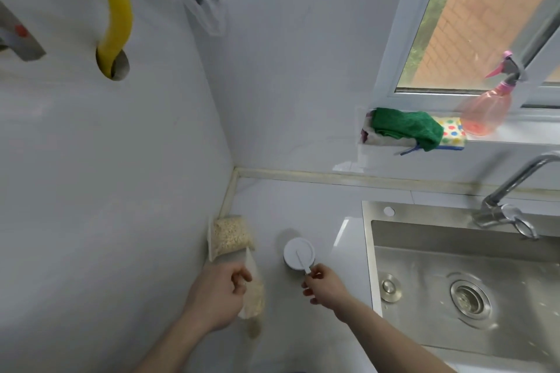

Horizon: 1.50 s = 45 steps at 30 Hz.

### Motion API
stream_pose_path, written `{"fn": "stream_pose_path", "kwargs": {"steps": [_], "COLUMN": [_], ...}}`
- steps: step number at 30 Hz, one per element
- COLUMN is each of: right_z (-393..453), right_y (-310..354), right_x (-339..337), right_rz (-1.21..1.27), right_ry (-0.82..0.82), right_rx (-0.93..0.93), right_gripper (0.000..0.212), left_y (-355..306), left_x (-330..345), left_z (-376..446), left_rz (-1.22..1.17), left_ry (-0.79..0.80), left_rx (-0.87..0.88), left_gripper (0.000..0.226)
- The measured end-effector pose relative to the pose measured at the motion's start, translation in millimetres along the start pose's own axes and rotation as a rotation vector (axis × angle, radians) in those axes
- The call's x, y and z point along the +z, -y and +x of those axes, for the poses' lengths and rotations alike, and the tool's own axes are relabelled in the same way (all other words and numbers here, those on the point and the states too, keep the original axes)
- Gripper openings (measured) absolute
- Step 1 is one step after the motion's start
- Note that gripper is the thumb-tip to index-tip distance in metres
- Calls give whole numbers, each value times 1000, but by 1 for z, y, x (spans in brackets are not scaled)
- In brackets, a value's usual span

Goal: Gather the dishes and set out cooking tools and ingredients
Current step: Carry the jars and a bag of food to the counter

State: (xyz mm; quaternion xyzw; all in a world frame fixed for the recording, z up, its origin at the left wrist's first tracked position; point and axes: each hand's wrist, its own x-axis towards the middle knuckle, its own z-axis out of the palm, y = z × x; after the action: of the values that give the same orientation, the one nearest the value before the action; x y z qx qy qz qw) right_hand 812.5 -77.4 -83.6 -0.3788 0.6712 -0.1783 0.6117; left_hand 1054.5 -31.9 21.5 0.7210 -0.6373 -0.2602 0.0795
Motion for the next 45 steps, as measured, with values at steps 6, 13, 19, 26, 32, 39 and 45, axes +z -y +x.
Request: {"fn": "stream_pose_path", "kwargs": {"steps": [6,13,19,26,32,39,45], "right_z": [-34,-114,-219,-360,-485,-626,-703], "right_y": [-21,-62,-110,-209,-322,-434,-493], "right_x": [-26,-73,-130,-176,-200,-213,-200], "right_rz": [45,295,486,620,714,853,999], "right_ry": [-91,-253,-475,-784,-1008,-1278,-1495], "right_rx": [-19,-44,-138,-179,-161,-160,-143], "right_gripper": [10,16,19,24,23,15,18], "left_y": [-37,-103,-202,-326,-416,-501,-535], "left_x": [1,23,58,126,189,264,308], "left_z": [12,15,-21,-126,-268,-444,-543], "left_rz": [13,63,158,173,153,135,185], "left_ry": [61,110,239,397,425,603,710], "left_rx": [214,435,686,962,1206,1507,1702], "left_gripper": [20,28,24,22,17,20,19]}}
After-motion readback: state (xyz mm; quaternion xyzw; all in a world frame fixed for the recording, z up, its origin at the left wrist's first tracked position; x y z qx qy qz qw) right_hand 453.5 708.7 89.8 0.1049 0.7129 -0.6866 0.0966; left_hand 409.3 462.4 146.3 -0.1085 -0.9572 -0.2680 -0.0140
